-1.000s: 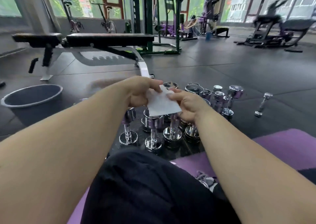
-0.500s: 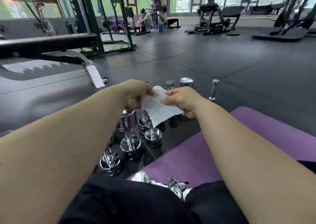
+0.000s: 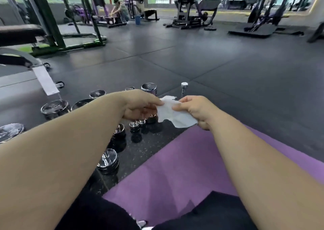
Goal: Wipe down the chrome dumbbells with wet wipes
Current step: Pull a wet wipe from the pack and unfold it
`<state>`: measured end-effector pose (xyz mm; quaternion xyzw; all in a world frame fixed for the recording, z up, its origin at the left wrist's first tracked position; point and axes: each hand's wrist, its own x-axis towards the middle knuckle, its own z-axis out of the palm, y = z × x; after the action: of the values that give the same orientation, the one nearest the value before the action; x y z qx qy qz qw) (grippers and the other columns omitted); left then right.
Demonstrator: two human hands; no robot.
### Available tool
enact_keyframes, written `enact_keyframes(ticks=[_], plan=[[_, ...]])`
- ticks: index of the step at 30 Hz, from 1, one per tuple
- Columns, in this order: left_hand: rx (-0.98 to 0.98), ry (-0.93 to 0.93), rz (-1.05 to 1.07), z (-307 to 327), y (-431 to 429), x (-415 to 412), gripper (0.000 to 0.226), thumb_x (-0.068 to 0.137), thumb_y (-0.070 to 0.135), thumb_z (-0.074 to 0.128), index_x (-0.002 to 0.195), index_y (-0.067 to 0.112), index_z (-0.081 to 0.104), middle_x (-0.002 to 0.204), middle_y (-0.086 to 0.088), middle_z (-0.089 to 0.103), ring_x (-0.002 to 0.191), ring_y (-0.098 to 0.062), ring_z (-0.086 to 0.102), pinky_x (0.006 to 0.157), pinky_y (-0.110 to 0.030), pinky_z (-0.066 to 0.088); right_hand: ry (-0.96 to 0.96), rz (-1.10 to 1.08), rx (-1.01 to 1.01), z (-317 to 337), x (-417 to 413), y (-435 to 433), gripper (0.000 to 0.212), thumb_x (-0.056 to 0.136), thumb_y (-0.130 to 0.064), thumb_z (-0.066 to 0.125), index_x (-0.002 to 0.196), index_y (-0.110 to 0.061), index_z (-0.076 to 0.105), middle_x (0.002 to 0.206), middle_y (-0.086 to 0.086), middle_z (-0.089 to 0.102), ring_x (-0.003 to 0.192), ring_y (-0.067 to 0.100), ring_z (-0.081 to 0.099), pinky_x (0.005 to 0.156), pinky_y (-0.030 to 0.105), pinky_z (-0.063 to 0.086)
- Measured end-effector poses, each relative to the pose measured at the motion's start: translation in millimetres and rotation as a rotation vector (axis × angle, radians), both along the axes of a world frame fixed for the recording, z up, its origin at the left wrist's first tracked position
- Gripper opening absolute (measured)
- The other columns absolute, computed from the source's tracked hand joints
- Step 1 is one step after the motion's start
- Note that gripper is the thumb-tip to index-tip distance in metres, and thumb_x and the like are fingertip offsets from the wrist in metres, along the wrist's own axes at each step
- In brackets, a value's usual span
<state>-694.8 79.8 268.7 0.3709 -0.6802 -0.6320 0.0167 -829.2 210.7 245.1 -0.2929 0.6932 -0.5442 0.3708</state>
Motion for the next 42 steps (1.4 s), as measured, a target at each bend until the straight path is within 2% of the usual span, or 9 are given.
enact_keyframes(ticks=[7,11,14,18,24,28,32,37,42], plan=[[-0.126,0.357,0.222,-16.4,28.9,-7.7,0.027,0.1,0.015,0.053,0.075,0.016,0.045,0.062,-0.003,0.05,0.053,-0.017,0.045,0.047,-0.025,0.042,-0.311,-0.024,-0.226,-3.1,23.5,25.1,0.016,0.094,-0.011,0.06,0.083,-0.005,0.069,0.075,0.005,0.069,0.068,0.018,0.064,0.069,0.028,0.054],[-0.187,0.318,0.158,-23.7,45.9,21.5,0.025,0.098,0.036,0.055,0.081,0.019,0.055,0.08,-0.003,0.058,0.075,-0.021,0.055,0.07,-0.035,0.049,-0.26,-0.096,-0.239,-7.1,55.4,39.7,0.023,0.092,-0.002,0.059,0.071,-0.012,0.057,0.061,0.0,0.053,0.056,0.011,0.049,0.061,0.024,0.05],[-0.317,0.277,0.083,-13.5,55.2,47.8,0.034,0.081,0.047,0.073,0.072,0.022,0.052,0.074,0.001,0.053,0.069,-0.019,0.049,0.062,-0.03,0.038,-0.324,-0.142,-0.303,-2.8,76.0,52.5,0.023,0.092,0.001,0.055,0.074,-0.013,0.052,0.06,0.0,0.056,0.052,0.012,0.055,0.064,0.027,0.053],[-0.41,0.242,0.012,2.6,63.8,58.7,0.025,0.089,0.031,0.068,0.075,0.017,0.052,0.071,-0.002,0.05,0.058,-0.016,0.043,0.05,-0.024,0.031,-0.329,-0.116,-0.306,8.3,94.9,60.8,0.013,0.09,-0.001,0.061,0.088,-0.013,0.057,0.065,0.0,0.057,0.056,0.012,0.05,0.061,0.024,0.05],[-0.391,0.237,0.02,17.1,69.9,44.7,0.019,0.095,0.019,0.048,0.077,0.015,0.054,0.07,-0.005,0.047,0.057,-0.021,0.04,0.042,-0.018,0.031,-0.202,-0.165,-0.189,10.6,100.4,62.0,0.03,0.091,-0.004,0.061,0.065,-0.013,0.053,0.054,-0.002,0.046,0.054,0.009,0.041,0.056,0.02,0.04],[-0.42,0.286,0.026,17.9,47.0,29.6,0.027,0.097,0.015,0.047,0.07,0.018,0.05,0.071,0.001,0.05,0.06,-0.011,0.048,0.057,-0.022,0.044,-0.147,-0.287,-0.17,9.6,85.3,52.8,0.017,0.09,-0.008,0.065,0.074,-0.012,0.061,0.067,-0.001,0.055,0.062,0.011,0.049,0.068,0.025,0.048],[-0.21,0.341,-0.009,6.8,20.9,3.7,0.028,0.086,0.041,0.069,0.087,0.013,0.068,0.089,-0.006,0.073,0.079,-0.022,0.07,0.078,-0.034,0.057,-0.11,-0.328,-0.178,4.2,59.9,25.3,0.006,0.088,-0.009,0.064,0.091,-0.006,0.068,0.087,0.006,0.064,0.08,0.019,0.058,0.088,0.038,0.054],[-0.178,0.331,0.05,-22.9,-27.2,-53.1,0.011,0.084,0.009,0.068,0.075,0.014,0.065,0.077,-0.008,0.064,0.068,-0.023,0.057,0.062,-0.03,0.047,-0.042,-0.4,-0.098,-14.6,4.8,-27.6,0.013,0.061,-0.027,0.062,0.07,-0.018,0.067,0.086,0.006,0.056,0.082,0.022,0.048,0.072,0.038,0.037],[-0.089,0.301,0.263,-61.7,-75.2,-125.6,0.012,0.086,0.009,0.059,0.076,0.014,0.064,0.077,-0.006,0.059,0.08,-0.025,0.053,0.071,-0.036,0.042,-0.05,-0.266,0.029,-49.2,-76.3,-91.5,0.012,0.073,-0.017,0.064,0.062,-0.017,0.06,0.078,0.007,0.051,0.074,0.022,0.044,0.065,0.032,0.039]])
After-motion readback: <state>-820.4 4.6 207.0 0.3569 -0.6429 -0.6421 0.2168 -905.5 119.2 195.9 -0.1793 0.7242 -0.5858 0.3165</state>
